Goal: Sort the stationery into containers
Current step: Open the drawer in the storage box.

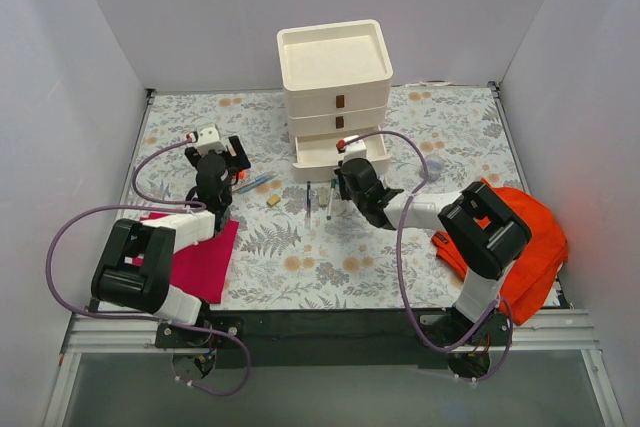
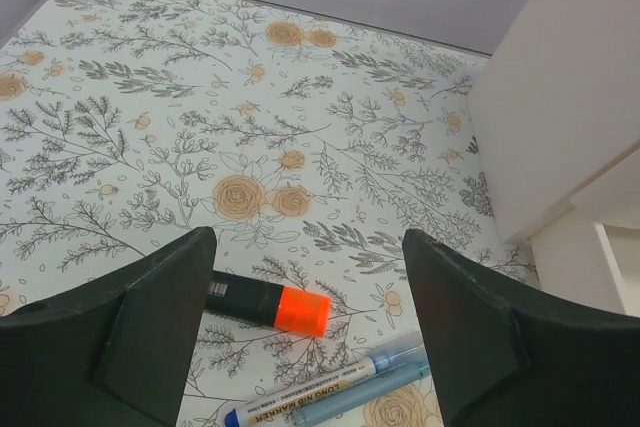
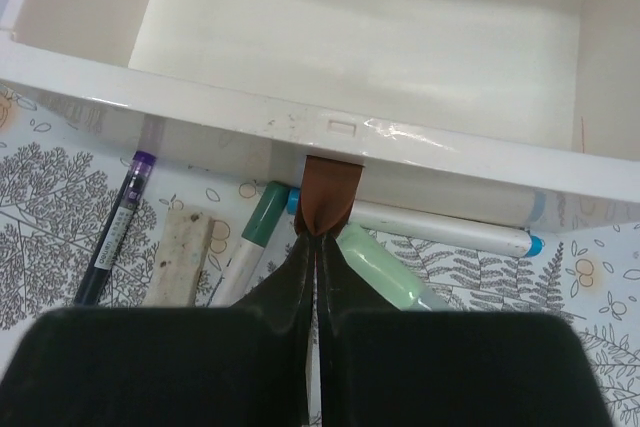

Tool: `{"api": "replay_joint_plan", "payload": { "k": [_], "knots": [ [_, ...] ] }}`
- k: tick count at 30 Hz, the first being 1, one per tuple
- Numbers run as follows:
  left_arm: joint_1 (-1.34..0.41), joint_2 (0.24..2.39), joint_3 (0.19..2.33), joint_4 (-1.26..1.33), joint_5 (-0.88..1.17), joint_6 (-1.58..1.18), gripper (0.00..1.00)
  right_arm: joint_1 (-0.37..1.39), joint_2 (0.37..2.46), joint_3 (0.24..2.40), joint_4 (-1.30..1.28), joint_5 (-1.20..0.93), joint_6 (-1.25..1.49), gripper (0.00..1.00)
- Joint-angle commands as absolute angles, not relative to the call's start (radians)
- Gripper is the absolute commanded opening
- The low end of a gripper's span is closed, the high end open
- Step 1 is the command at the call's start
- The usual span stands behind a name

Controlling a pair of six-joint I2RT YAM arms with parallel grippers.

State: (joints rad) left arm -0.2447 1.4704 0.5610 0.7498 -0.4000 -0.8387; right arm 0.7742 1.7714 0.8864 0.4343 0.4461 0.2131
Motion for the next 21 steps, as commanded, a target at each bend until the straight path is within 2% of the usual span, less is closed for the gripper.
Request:
{"api": "replay_joint_plan", "payload": {
  "k": [1, 8, 10, 11, 13, 15, 17, 21],
  "knots": [
    [-0.258, 1.405, 0.538, 0.719, -0.402, -0.842, 0.75, 0.802, 1.697, 0.847, 0.445, 0.434, 0.236, 0.01],
    [-0.268, 1.365, 0.528, 0.675, -0.396, -0.841, 0.78, 0.816, 1.672, 0.830, 0.445, 0.456, 0.238, 0.02],
    [-0.268, 1.359, 0.540, 0.657, -0.394, -0.836, 0.78, 0.816, 1.683, 0.847, 0.445, 0.459, 0.220, 0.18],
    [-0.268, 1.359, 0.548, 0.647, -0.393, -0.821, 0.79, 0.815, 1.686, 0.856, 0.443, 0.459, 0.206, 0.33],
    [-0.268, 1.362, 0.575, 0.623, -0.397, -0.792, 0.79, 0.813, 1.680, 0.902, 0.419, 0.450, 0.158, 0.44],
    [-0.265, 1.362, 0.600, 0.580, -0.411, -0.740, 0.79, 0.805, 1.671, 0.955, 0.333, 0.413, 0.124, 0.60],
    [-0.262, 1.341, 0.640, 0.525, -0.411, -0.713, 0.79, 0.790, 1.638, 0.982, 0.261, 0.364, 0.082, 0.69],
    [-0.259, 1.266, 0.664, 0.470, -0.355, -0.611, 0.79, 0.735, 1.525, 0.999, 0.187, 0.218, -0.033, 0.74]
  ]
}}
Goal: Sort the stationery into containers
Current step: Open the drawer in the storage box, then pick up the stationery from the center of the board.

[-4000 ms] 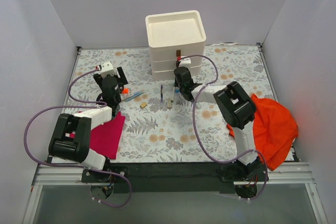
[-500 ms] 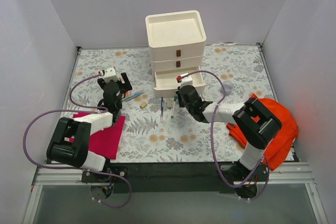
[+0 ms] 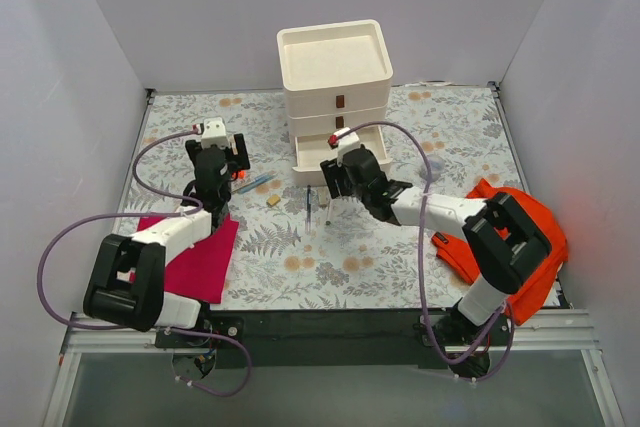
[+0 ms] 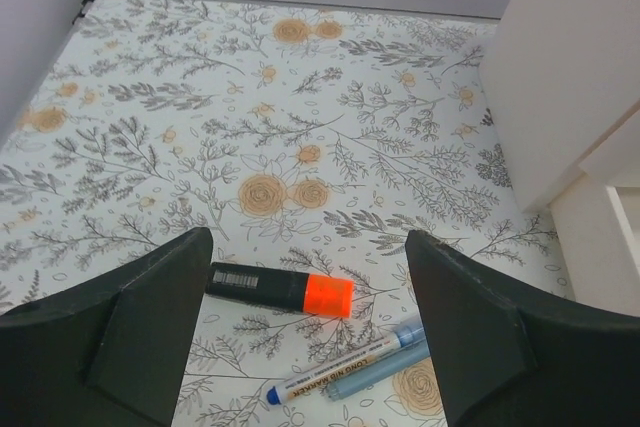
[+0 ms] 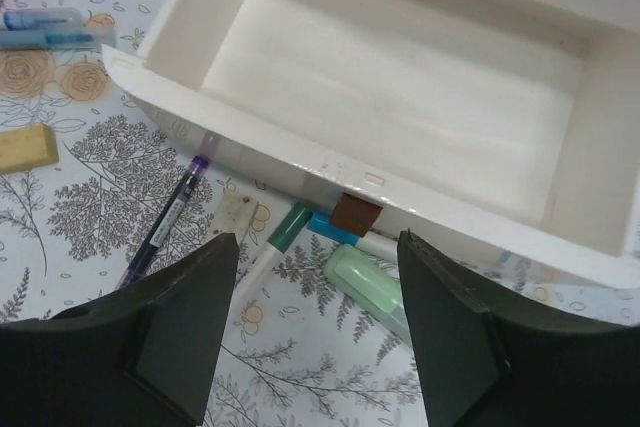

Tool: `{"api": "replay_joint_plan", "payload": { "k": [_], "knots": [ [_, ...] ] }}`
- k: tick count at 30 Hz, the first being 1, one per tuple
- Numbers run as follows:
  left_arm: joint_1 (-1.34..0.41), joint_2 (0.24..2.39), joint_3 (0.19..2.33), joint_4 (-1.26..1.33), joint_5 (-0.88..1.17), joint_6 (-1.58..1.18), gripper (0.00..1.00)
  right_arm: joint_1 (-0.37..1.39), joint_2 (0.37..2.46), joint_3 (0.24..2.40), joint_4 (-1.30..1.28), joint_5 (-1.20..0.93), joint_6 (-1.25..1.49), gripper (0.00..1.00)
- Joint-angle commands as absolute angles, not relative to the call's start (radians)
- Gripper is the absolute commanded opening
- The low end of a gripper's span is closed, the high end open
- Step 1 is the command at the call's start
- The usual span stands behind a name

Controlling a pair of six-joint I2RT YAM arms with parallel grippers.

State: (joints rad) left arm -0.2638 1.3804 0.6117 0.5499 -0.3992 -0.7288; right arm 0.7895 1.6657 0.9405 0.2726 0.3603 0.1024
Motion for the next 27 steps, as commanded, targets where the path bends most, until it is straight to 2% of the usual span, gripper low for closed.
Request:
{"api": "replay_joint_plan", "payload": {
  "k": [1, 4, 7, 11, 13, 15, 20, 27],
  "knots": [
    [-0.258, 1.249, 0.667, 0.460, -0.342, -0.601, 0.79, 0.718, 1.472, 1.012, 0.170, 0.181, -0.057, 0.75],
    [-0.256, 1.189, 0.693, 0.397, -0.249, -0.581, 0.79, 0.594, 1.387, 1.075, 0.082, -0.001, -0.107, 0.77],
    [-0.253, 1.163, 0.722, 0.348, -0.136, -0.559, 0.79, 0.436, 1.412, 1.190, -0.107, -0.190, -0.176, 0.79],
    [-0.253, 1.206, 0.808, 0.209, -0.026, -0.500, 0.79, 0.272, 1.587, 1.547, -0.525, -0.161, -0.322, 0.80],
    [-0.247, 1.258, 0.876, 0.144, 0.047, -0.483, 0.80, 0.212, 1.668, 1.620, -0.615, -0.195, -0.391, 0.77],
    [-0.239, 1.290, 0.922, 0.086, 0.095, -0.451, 0.80, 0.120, 1.701, 1.666, -0.701, -0.280, -0.428, 0.88],
    [-0.219, 1.348, 0.956, 0.067, 0.060, -0.552, 0.80, -0.021, 1.738, 1.612, -0.782, -0.357, -0.521, 0.89],
    [-0.212, 1.393, 0.956, 0.078, -0.073, -0.565, 0.82, -0.038, 1.770, 1.546, -0.778, -0.383, -0.629, 0.89]
  ]
}}
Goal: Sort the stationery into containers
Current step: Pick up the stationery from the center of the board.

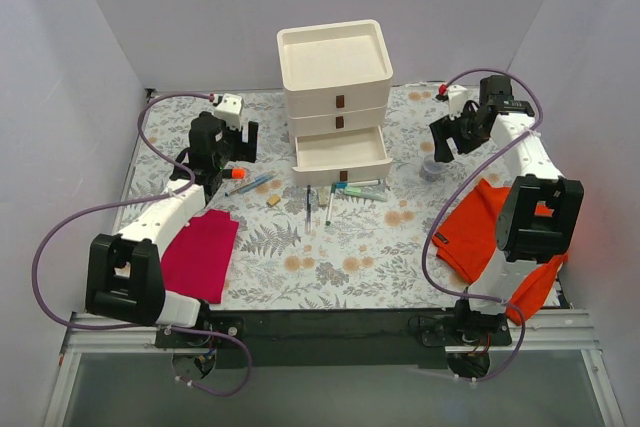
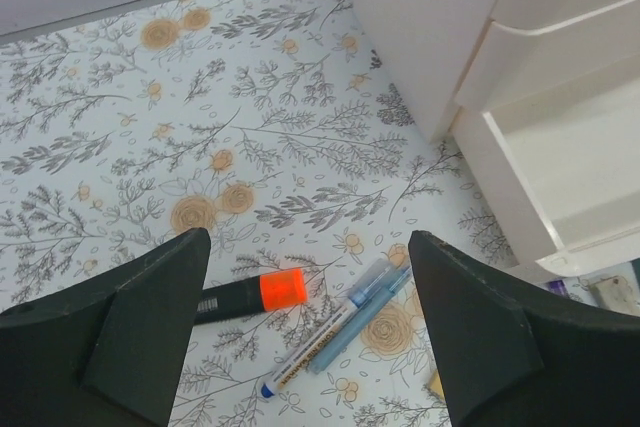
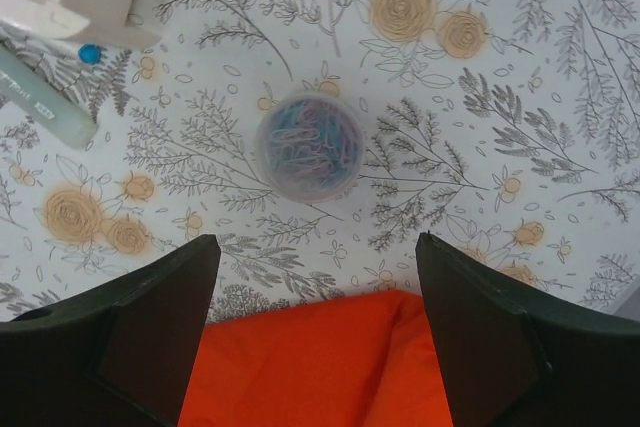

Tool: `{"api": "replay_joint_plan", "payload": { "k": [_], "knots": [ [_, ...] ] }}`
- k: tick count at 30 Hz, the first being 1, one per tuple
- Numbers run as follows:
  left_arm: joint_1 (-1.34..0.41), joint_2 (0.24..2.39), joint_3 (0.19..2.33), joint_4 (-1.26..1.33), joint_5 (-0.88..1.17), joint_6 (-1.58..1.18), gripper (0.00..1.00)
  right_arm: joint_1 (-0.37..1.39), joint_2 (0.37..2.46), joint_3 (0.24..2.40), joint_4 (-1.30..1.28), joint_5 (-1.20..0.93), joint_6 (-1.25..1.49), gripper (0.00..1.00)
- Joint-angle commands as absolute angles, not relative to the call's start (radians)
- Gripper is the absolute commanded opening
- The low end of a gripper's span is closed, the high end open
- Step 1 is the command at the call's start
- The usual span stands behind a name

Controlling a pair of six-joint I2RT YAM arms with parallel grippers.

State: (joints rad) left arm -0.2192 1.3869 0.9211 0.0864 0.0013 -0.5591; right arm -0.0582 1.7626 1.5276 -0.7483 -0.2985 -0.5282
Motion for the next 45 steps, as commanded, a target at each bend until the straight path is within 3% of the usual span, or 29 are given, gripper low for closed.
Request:
{"api": "replay_joint_plan", "payload": {
  "k": [1, 8, 27, 36, 45],
  "knots": [
    [-0.212, 1.397, 0.956, 0.081, -0.080, -0.555, 0.82, -0.038, 1.785, 1.558, -0.779, -0.397, -0.638, 0.89],
    [-0.210, 1.445, 0.996, 0.043, -0.110, -0.534, 0.82, -0.037, 1.913, 1.670, -0.810, -0.370, -0.768, 0.91],
    [-0.210, 1.503, 1.057, 0.005, -0.149, -0.512, 0.82, 0.027, 2.031, 1.678, -0.819, -0.328, -0.830, 0.92],
    [-0.210, 1.512, 1.058, 0.006, -0.158, -0.514, 0.82, 0.046, 2.046, 1.658, -0.790, -0.276, -0.815, 0.83],
    [-0.210, 1.519, 1.060, 0.017, -0.161, -0.528, 0.82, 0.048, 2.022, 1.623, -0.765, -0.230, -0.811, 0.83]
  ]
}}
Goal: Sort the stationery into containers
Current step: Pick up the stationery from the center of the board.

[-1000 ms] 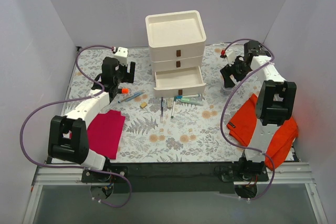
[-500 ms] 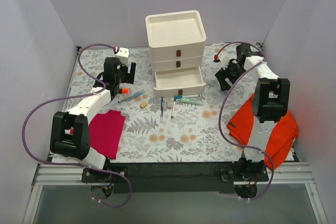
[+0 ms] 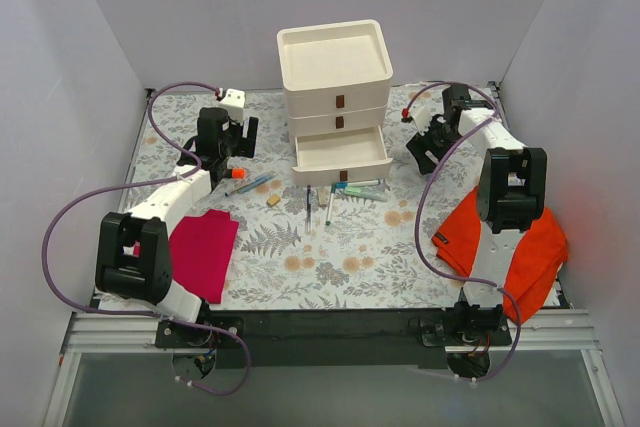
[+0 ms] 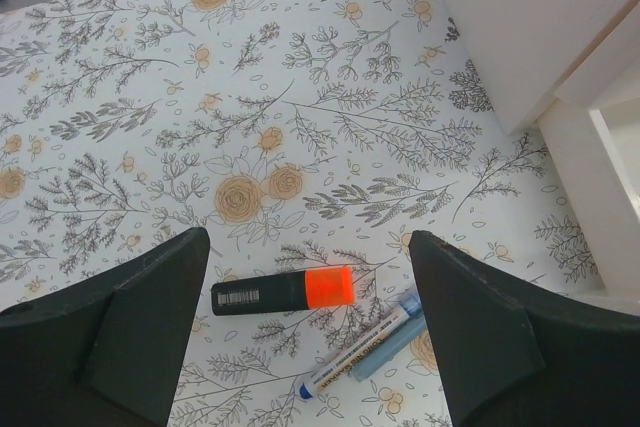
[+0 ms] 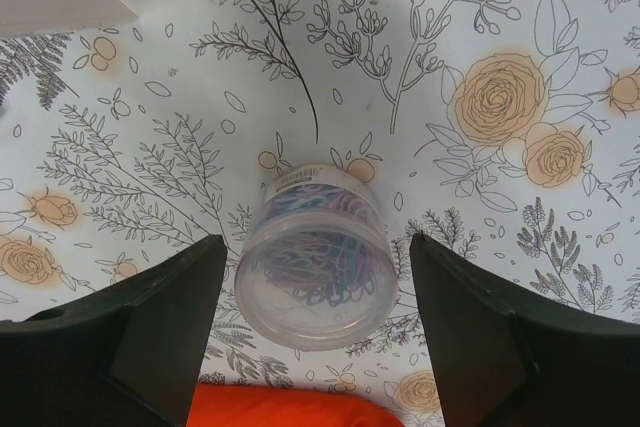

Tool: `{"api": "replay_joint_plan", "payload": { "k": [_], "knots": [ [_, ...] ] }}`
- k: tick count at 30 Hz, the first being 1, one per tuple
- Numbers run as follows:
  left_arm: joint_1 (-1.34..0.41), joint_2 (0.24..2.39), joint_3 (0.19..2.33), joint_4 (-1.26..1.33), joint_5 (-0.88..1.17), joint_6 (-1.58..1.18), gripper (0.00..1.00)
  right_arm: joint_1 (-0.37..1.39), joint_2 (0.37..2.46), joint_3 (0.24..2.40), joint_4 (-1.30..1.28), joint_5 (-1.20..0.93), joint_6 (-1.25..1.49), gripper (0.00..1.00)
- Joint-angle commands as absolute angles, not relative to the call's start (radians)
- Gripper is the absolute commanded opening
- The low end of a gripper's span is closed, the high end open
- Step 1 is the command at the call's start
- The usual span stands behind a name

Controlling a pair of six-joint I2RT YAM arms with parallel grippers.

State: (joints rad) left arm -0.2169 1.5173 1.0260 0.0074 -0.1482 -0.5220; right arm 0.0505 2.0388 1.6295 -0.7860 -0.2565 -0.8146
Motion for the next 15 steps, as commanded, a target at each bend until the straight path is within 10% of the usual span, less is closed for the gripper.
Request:
{"api": "replay_joint_plan", "payload": {
  "k": [1, 10, 15],
  "knots": [
    [-0.210, 1.519, 1.057, 0.017, -0.161, -0.528, 0.82, 0.048, 2.022, 1.623, -0.764, -0.229, -0.811, 0.82],
    [-0.210, 1.508, 1.037, 0.031, -0.163, -0.532, 0.82, 0.049, 1.981, 1.608, -0.769, -0.210, -0.828, 0.45],
    [-0.204, 1.497, 1.002, 0.074, -0.170, -0.526, 0.82, 0.058, 1.835, 1.600, -0.824, -0.244, -0.871, 0.42]
  ]
}}
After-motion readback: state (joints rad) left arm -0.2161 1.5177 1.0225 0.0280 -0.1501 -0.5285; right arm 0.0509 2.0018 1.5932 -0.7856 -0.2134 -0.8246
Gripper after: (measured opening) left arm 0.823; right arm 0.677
